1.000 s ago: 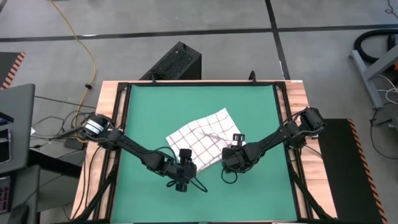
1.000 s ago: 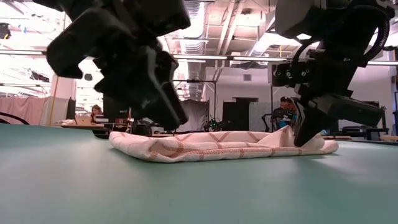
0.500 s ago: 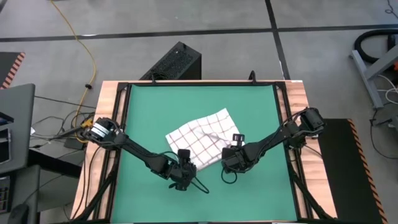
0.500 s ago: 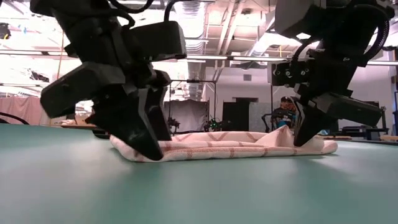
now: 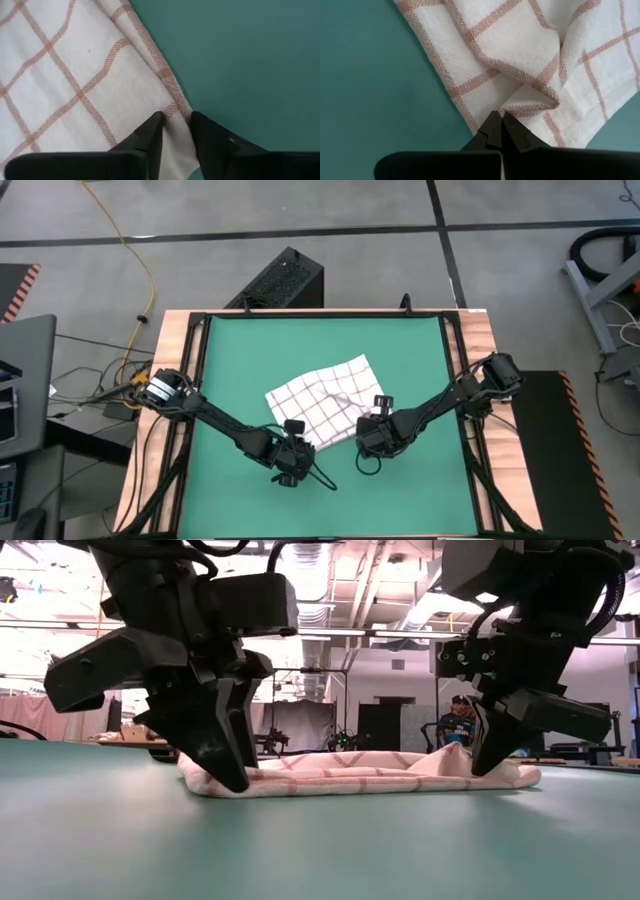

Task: Roll towel into tight, uniform cylinder
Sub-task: Roll the white patterned towel

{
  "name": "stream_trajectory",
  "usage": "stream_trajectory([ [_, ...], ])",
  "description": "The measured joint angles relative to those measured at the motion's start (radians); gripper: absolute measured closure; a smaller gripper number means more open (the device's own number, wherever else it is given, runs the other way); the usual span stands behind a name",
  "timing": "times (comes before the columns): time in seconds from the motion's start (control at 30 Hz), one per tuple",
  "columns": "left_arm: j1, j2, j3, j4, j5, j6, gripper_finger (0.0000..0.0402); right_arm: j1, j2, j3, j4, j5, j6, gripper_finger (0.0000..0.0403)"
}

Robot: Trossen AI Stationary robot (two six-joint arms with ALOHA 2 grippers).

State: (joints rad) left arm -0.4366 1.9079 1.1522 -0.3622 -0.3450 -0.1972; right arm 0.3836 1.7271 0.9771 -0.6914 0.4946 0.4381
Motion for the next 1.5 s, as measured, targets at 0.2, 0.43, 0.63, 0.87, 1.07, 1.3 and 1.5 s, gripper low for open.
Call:
stream_trajectory([
  [0.2, 0.0, 0.0, 0.007, -0.016, 0.001, -0.008, 0.0333, 0.0, 0.0, 0.0, 0.0, 0.0, 0.0, 0.0394],
  [0.43, 0.002, -0.001, 0.007, -0.016, 0.01, -0.028, 0.0354, 0.0, 0.0, 0.0, -0.001, 0.0, 0.0, 0.0394],
  [0.63, 0.002, -0.003, 0.029, -0.045, 0.019, -0.066, 0.0358, 0.0, 0.0, 0.0, -0.001, 0.0, 0.0, 0.0394],
  [0.87, 0.017, -0.004, 0.054, -0.051, 0.045, -0.065, 0.0358, 0.0, 0.0, 0.0, -0.001, 0.0, 0.0, 0.0394],
  [1.07, 0.029, -0.004, 0.055, -0.045, 0.071, -0.065, 0.0332, 0.0, 0.0, 0.0, -0.003, 0.0, -0.001, 0.0394],
  [1.3, 0.029, -0.004, 0.055, -0.065, 0.069, -0.071, 0.0288, 0.0, 0.0, 0.0, -0.003, 0.0, -0.001, 0.0394],
  [1.5, 0.028, -0.004, 0.055, -0.104, 0.026, -0.078, 0.028, 0.0, 0.0, 0.0, -0.003, 0.0, -0.001, 0.0394],
])
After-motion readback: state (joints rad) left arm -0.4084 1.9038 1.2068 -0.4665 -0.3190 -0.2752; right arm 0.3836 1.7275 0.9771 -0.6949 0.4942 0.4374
